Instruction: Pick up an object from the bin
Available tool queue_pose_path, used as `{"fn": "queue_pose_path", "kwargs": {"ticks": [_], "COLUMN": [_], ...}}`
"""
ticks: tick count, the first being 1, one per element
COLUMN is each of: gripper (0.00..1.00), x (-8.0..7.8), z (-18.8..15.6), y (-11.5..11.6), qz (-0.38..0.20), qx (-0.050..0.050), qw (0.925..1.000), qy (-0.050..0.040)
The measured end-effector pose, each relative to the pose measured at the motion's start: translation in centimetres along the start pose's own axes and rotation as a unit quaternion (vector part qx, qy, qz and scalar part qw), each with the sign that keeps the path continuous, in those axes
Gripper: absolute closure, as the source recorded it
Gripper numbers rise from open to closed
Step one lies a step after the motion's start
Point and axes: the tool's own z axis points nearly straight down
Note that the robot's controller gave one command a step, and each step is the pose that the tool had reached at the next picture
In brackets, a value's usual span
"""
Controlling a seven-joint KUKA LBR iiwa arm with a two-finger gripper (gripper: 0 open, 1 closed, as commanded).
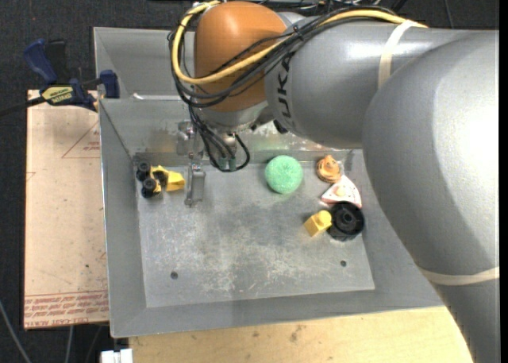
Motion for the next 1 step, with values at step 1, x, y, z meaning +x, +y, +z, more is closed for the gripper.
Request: {"fn": "queue_pose_path", "kwargs": {"ticks": [1], "gripper": [0.0], "x": [-0.16], "z": [-0.55], "y": [-0.08], "qz": [0.002], "qx": [-0.001], "qw": [1.0], "qy": [-0.0038]}}
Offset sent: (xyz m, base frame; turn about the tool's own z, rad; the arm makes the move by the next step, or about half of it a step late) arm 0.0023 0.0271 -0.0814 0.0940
